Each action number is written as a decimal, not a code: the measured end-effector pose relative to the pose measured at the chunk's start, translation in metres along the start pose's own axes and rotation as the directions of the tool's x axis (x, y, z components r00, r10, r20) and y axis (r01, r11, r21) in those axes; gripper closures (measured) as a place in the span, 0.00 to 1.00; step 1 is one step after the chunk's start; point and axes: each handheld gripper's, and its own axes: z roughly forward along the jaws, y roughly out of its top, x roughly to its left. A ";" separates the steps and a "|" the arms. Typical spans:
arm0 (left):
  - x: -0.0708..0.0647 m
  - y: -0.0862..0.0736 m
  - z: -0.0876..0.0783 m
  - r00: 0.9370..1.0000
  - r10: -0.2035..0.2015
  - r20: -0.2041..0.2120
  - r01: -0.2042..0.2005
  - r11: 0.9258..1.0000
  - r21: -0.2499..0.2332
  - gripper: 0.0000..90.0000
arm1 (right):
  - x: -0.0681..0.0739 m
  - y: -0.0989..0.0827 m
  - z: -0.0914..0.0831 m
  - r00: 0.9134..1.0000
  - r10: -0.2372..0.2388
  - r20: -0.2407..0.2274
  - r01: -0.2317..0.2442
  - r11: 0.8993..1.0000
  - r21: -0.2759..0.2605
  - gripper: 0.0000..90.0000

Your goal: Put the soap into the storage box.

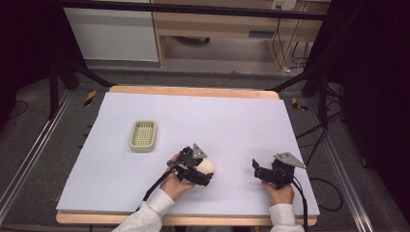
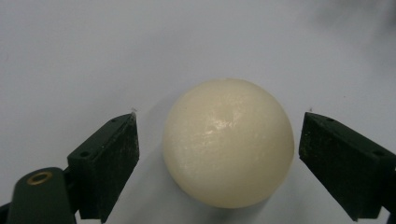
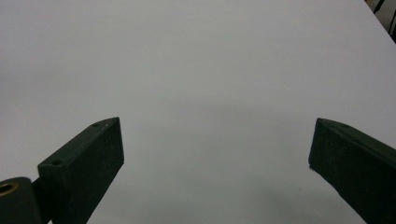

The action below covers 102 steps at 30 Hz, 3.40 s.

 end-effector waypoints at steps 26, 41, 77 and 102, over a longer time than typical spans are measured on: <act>-0.003 0.000 0.018 1.000 0.000 0.011 0.000 0.999 0.047 0.23 | 0.000 0.000 0.000 1.000 0.004 0.004 -0.004 1.000 0.005 0.04; -0.001 0.001 0.018 1.000 -0.008 0.018 0.007 0.998 0.055 0.25 | 0.000 0.000 0.001 1.000 0.005 0.003 -0.005 1.000 0.004 0.04; 0.015 0.005 -0.029 0.999 -0.010 0.034 0.010 1.000 0.021 0.25 | 0.000 0.000 0.001 1.000 0.005 0.002 -0.005 1.000 0.005 0.04; 0.051 -0.004 -0.067 0.998 -0.059 -0.023 0.059 0.998 -0.022 0.25 | 0.000 0.000 0.001 1.000 0.006 0.003 -0.006 1.000 0.007 0.05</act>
